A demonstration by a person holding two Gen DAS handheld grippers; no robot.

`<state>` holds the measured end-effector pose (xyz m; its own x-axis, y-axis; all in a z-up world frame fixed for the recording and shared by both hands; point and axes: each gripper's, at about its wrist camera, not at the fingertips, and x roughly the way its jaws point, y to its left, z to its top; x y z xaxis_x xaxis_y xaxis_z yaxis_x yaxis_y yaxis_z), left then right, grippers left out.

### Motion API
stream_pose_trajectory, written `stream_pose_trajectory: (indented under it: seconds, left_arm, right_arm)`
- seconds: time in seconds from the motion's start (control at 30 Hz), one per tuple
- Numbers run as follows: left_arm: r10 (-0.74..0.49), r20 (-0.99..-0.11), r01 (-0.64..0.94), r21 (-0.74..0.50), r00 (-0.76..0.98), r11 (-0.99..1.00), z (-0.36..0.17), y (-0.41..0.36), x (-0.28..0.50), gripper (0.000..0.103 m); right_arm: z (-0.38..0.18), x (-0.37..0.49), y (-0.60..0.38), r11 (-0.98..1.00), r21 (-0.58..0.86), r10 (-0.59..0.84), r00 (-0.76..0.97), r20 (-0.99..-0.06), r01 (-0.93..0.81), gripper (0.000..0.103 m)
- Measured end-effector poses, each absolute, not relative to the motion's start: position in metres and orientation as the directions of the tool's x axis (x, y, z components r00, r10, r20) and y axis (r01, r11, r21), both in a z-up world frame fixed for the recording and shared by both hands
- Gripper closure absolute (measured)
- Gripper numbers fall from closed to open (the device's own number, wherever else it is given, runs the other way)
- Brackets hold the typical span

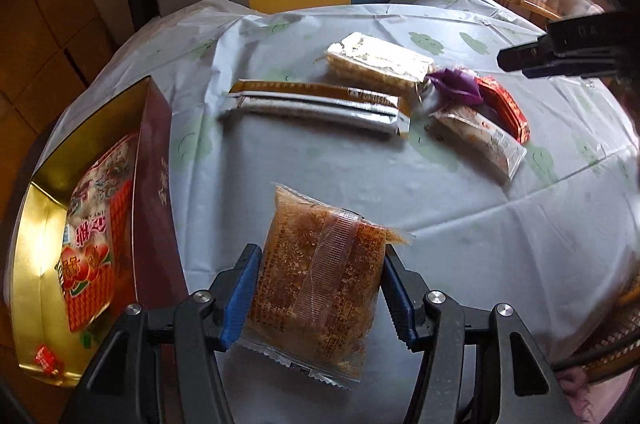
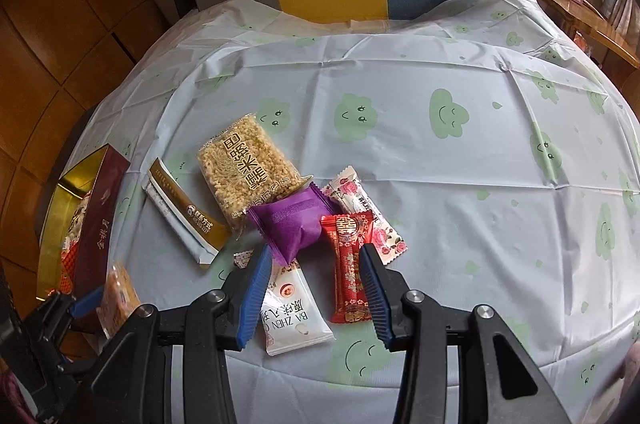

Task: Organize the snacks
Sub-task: 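Lift the cake pack with the left tool while the right tool reaches the white-and-gold stick pack, then grasp the white-and-gold stick pack with the right tool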

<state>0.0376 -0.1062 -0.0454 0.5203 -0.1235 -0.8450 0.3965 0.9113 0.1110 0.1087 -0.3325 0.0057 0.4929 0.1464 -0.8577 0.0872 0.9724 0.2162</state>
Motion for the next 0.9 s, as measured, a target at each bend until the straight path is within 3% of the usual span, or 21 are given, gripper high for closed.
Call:
stream_pose_trajectory:
  seconds: [0.57, 0.9]
  left_arm:
    - [-0.228, -0.763, 0.432, 0.074, 0.605, 0.899, -0.061, -0.091, 0.018, 0.043]
    - [-0.253, -0.749, 0.431, 0.048, 0.612, 0.901, -0.062, -0.087, 0.018, 0.043]
  right_arm:
    - [0.000, 0.113, -0.259, 0.949, 0.220, 0.300, 0.432, -0.851, -0.227, 0.057]
    - [-0.021, 0.190, -0.176, 0.918, 0.107, 0.248, 0.339, -0.908, -0.383, 0.057]
